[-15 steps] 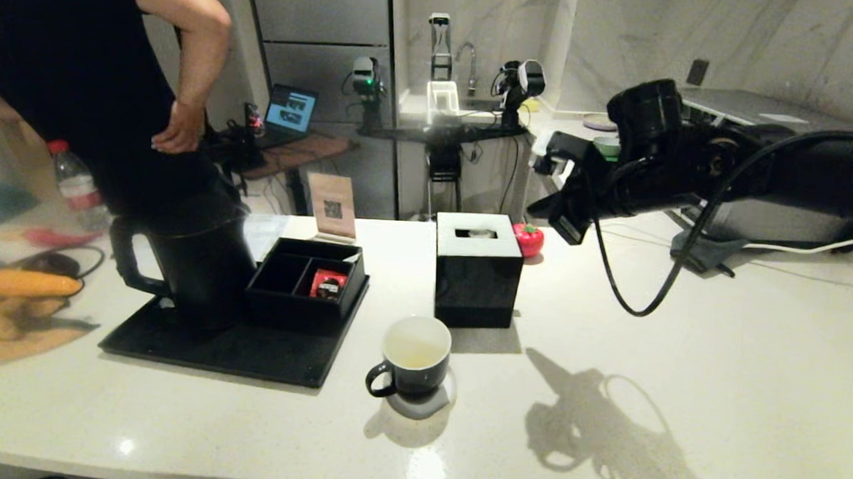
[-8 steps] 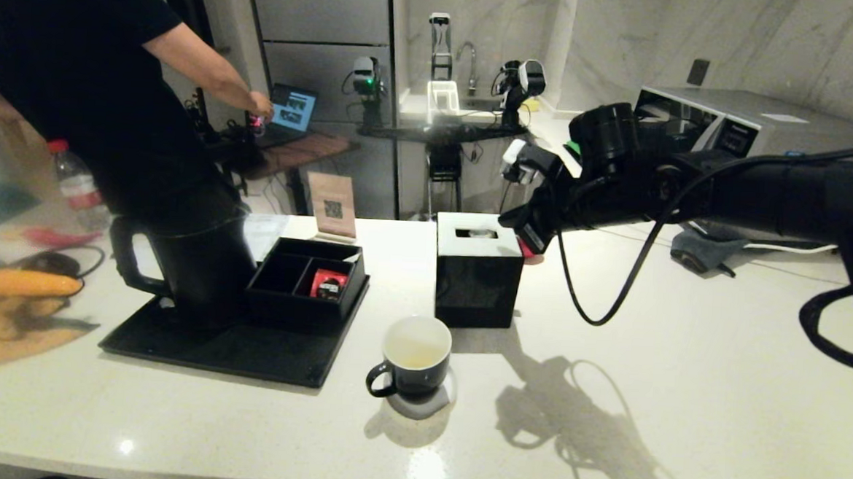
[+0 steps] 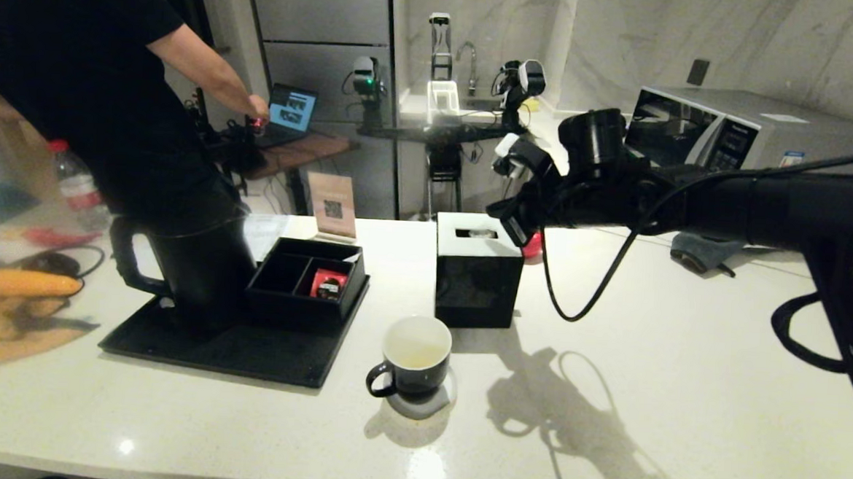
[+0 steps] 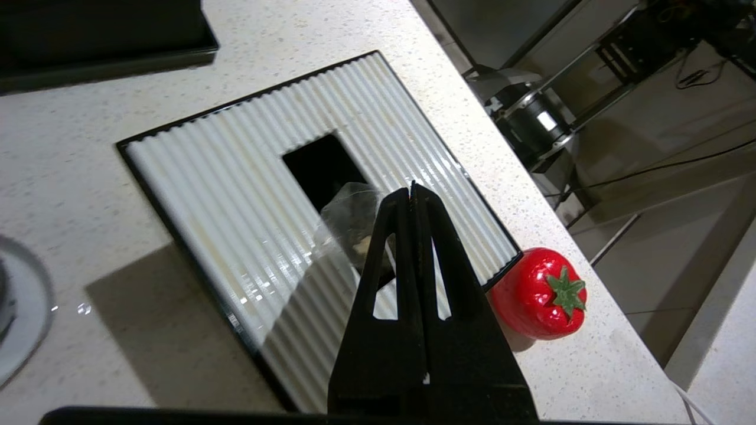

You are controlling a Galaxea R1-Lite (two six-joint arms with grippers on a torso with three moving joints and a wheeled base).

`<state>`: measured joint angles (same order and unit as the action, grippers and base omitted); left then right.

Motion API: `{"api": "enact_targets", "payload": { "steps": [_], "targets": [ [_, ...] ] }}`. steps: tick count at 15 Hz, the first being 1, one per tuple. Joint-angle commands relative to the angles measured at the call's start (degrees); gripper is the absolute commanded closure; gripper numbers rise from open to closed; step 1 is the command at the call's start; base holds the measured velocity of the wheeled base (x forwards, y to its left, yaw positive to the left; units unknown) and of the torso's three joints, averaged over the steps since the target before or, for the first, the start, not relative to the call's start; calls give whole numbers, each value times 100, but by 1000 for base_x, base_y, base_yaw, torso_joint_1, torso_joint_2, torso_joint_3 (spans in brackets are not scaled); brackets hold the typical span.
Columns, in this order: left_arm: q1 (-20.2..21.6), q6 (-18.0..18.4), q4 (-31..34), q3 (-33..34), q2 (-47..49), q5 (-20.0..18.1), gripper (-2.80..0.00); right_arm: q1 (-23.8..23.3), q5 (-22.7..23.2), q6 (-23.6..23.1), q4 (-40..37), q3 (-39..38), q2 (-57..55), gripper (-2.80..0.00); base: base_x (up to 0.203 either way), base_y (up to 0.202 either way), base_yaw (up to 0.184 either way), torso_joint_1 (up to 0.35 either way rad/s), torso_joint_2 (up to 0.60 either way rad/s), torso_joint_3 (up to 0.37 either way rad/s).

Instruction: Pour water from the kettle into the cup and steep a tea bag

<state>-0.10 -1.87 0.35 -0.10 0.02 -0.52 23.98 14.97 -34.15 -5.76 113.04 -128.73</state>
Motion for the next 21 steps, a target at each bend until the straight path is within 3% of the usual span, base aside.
{"api": "enact_targets", "payload": {
  "steps": [1,8,16,21],
  "targets": [
    [1,-6,0,1,-2,0,0,2,-76,-12,237,-2,-200,0,0,0,0,0,0,0],
    [1,2,0,1,-2,0,0,-16,-303,4,-68,-2,-216,0,0,0,0,0,0,0],
    [1,-7,0,1,-2,0,0,-7,-292,717,-320,-2,-73,0,0,0,0,0,0,0],
    [1,2,0,1,-2,0,0,2,-284,717,-243,-2,-195,0,0,0,0,0,0,0]
  ]
}}
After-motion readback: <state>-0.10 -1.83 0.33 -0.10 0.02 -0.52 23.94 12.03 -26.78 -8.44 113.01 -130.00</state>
